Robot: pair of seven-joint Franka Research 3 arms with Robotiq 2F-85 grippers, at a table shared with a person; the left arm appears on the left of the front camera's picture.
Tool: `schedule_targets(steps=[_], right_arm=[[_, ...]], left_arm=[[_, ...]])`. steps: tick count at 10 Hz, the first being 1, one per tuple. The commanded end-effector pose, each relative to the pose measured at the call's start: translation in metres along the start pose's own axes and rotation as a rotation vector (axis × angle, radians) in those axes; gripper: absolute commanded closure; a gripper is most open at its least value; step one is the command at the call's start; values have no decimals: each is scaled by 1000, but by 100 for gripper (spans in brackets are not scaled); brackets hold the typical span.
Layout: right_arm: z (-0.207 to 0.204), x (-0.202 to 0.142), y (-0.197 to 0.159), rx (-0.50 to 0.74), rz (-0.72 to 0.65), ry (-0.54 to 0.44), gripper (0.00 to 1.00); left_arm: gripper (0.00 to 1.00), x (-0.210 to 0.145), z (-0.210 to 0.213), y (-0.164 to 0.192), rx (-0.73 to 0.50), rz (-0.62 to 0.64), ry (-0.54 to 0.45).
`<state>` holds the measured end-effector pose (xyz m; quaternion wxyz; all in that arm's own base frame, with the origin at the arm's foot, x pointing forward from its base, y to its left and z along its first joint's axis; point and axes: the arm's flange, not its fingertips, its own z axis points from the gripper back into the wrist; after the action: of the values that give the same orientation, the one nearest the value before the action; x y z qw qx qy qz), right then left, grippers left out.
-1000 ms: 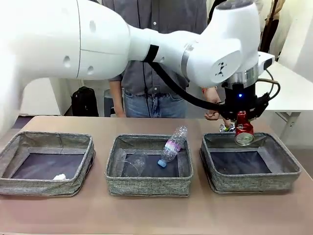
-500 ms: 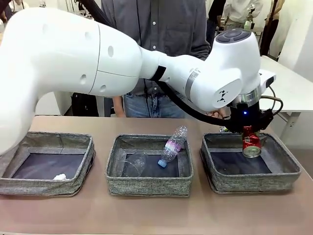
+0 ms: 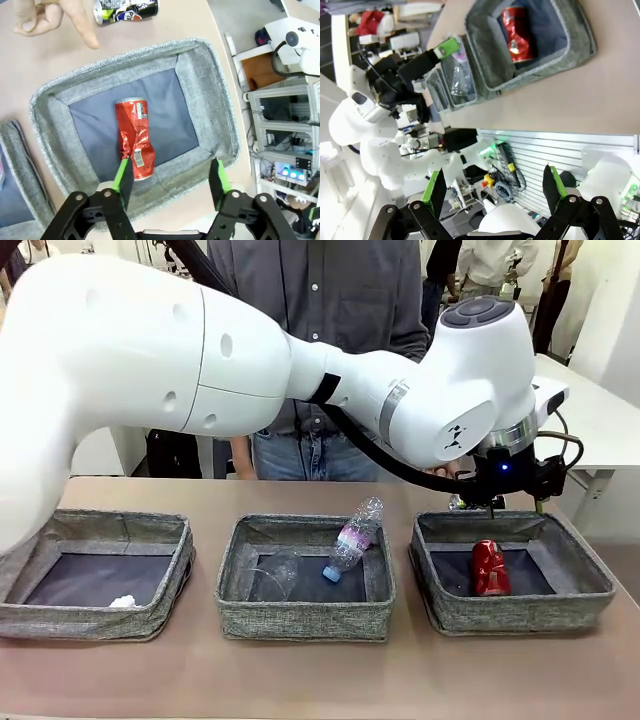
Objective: Sort the waste into the appropriate baskets.
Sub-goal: Place the picked waste into the Fabric basket indicated by the person.
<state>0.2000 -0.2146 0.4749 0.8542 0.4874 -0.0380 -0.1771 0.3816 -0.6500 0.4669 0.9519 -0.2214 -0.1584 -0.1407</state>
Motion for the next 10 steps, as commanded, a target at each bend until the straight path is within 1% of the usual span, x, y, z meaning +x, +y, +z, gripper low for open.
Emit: schedule_targets(steps=[1, 4, 7, 8, 9, 10], right_arm=[[2, -1, 0, -12, 4, 11, 0], [2, -1, 0, -12, 4, 11, 0], [2, -1, 0, -12, 4, 11, 0], [0, 0, 0, 0, 0, 0, 0], [-2, -3, 31, 26, 134, -99, 0], [-39, 2, 62, 34, 254, -21, 0]], left_arm=[[0, -5, 6, 5, 13, 16, -27], [0, -2, 11, 6, 11, 20, -20], [0, 8, 42, 23, -22, 39, -17], [0, 9, 50, 27, -42, 21, 13], [0, 14, 68, 37, 0, -18, 49], [0, 22, 96, 58, 1, -12, 68]])
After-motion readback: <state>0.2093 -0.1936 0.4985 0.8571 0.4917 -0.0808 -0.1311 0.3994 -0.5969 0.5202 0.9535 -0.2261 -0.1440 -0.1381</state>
